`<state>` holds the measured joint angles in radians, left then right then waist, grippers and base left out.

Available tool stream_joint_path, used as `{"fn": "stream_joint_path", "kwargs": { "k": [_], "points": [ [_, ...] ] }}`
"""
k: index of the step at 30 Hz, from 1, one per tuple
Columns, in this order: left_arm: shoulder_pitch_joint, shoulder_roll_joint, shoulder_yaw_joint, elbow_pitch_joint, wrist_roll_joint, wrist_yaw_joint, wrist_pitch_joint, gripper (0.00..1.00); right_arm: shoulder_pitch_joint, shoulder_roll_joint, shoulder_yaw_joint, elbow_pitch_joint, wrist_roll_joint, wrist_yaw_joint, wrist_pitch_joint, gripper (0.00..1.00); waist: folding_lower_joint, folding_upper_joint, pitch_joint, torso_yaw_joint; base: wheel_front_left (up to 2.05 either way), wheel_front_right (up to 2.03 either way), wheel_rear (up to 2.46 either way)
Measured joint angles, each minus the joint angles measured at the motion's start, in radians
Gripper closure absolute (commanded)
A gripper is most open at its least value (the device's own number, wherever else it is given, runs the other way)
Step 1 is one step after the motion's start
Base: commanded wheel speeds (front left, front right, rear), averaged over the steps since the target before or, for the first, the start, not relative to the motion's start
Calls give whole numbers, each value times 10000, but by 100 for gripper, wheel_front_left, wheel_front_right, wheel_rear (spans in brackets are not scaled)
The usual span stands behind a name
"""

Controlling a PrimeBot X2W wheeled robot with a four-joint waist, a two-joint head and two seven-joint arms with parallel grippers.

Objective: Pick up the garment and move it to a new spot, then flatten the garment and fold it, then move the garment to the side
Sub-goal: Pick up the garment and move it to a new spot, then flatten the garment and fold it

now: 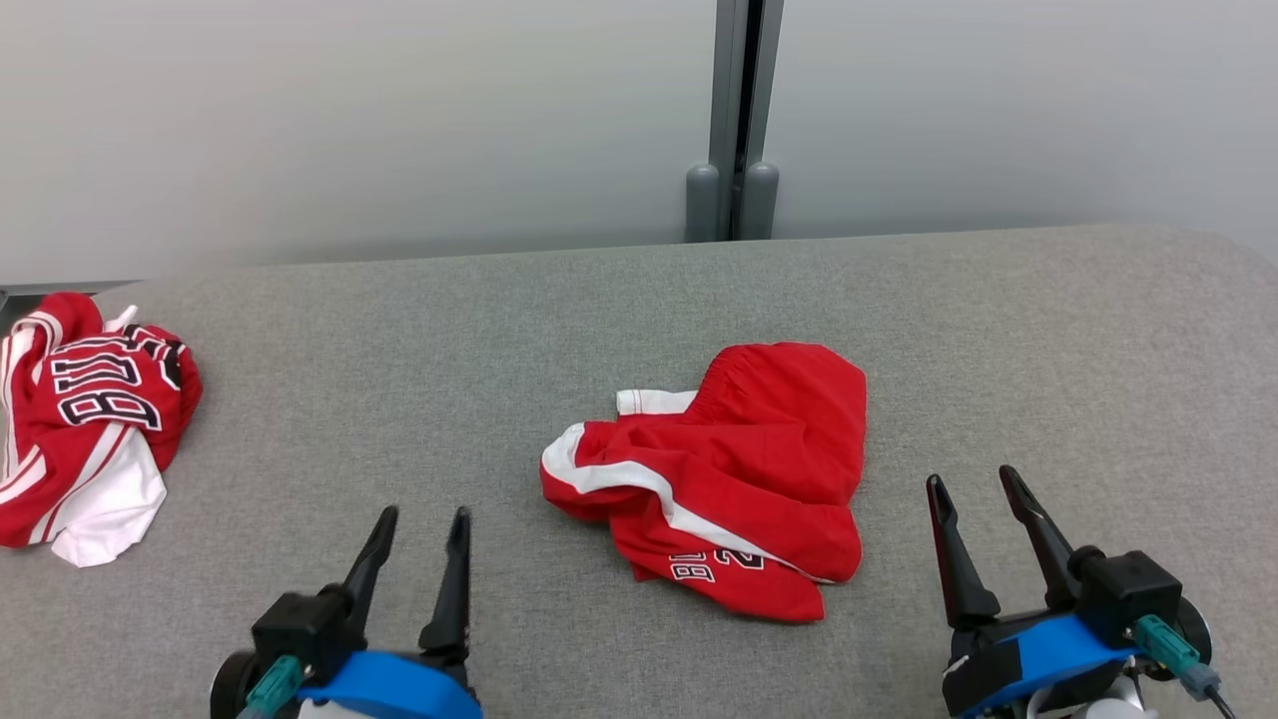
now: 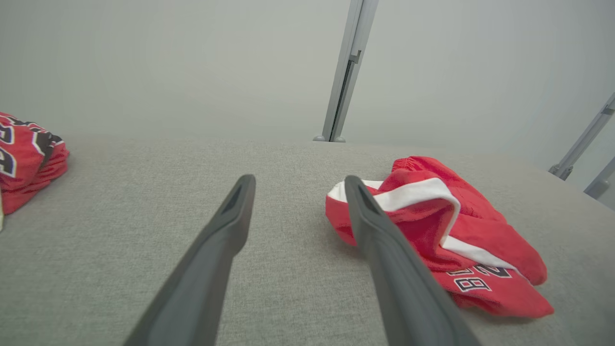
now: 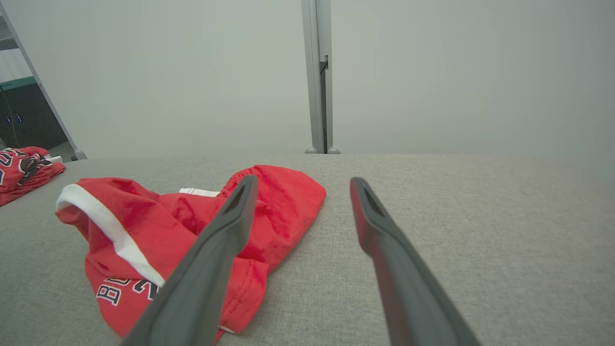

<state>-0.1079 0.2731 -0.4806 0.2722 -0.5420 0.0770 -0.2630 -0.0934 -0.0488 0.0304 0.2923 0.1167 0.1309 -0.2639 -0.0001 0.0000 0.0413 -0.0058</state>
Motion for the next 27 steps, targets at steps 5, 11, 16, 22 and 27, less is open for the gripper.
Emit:
{"fn": "stream_joint_path", "kwargs": {
  "k": [5, 11, 16, 22, 27],
  "points": [
    [810, -412, 1057, 21, 384, -341, 0, 0, 258, 2, 142, -2, 192, 0, 0, 0, 0, 0, -184, 11, 0, 0, 0],
    [1337, -880, 1985, 159, 911, -696, 0, 0, 545, 2, 314, 155, 268, 0, 0, 0, 0, 0, -298, 10, 0, 0, 0],
    [1513, -1174, 2600, 228, 1327, -959, 0, 0, 559, 2, 368, 205, 270, 0, 0, 0, 0, 0, -321, -2, 0, 0, 0],
    [1616, -1463, 3070, 360, 1741, -1267, 0, 0, 566, 2, 370, 209, 263, 0, 0, 0, 0, 1, -320, 4, 0, 0, 0],
    [1623, -1626, 3262, 523, 2008, -1480, 0, 0, 568, 2, 383, 247, 261, 0, 0, 0, 0, 0, -302, 8, 0, 0, 0]
  ]
}}
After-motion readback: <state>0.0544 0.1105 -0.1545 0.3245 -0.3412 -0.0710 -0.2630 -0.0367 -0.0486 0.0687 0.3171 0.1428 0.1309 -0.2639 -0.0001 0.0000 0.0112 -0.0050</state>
